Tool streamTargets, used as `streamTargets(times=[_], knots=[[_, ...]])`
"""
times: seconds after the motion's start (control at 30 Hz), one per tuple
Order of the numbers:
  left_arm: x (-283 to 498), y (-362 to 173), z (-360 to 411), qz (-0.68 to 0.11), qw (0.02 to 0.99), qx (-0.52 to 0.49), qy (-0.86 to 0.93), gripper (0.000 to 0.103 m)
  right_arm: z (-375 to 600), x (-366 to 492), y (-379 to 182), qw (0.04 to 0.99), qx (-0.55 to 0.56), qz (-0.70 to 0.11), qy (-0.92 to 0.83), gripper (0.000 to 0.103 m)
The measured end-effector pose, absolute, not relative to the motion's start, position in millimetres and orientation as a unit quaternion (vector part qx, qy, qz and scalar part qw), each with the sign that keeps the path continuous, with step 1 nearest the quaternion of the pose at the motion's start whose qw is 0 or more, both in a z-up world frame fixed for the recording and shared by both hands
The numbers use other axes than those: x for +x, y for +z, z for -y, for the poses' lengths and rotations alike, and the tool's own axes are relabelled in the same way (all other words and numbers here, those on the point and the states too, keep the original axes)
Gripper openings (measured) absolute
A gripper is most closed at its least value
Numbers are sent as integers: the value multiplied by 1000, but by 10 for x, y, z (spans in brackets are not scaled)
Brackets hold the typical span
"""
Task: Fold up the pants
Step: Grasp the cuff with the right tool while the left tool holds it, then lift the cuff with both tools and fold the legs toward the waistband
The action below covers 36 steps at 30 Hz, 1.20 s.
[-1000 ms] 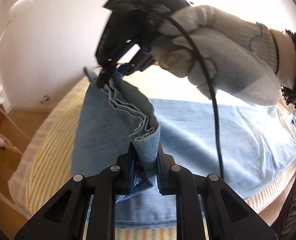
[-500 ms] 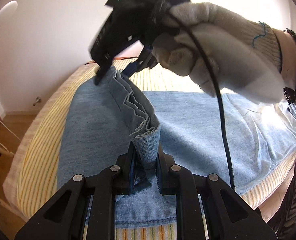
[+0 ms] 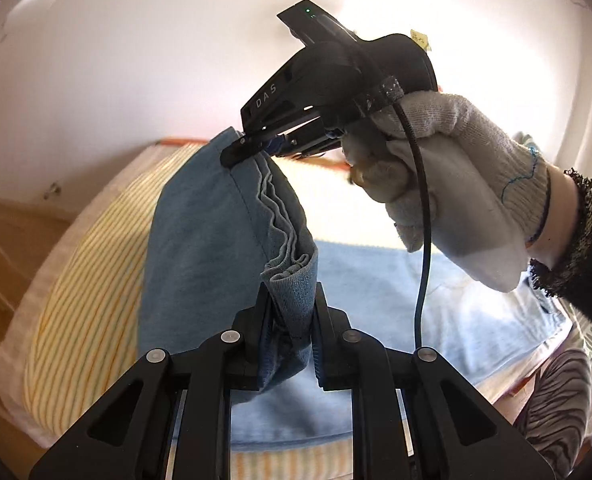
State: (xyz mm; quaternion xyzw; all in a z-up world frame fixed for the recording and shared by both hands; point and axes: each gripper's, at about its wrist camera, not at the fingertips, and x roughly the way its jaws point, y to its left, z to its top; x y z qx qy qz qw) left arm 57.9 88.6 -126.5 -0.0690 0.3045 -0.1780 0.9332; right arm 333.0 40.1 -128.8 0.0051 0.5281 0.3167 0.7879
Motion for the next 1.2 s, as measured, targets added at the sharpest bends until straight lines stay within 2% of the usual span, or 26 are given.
streamTargets(times=[0.43,0.83,1.2], knots=[[339,-978,280,-301,914,-24,-271,15,1005,2980,-761,833,28,-492,252,10],[181,-1031,1357,-322,872,-6,-368,15,2500,2612,-807,848,52,-502,161,10],[19,-1035,2130,-321,844,21,-430,15,3370,2317,-731,858,50,-500,106,10]])
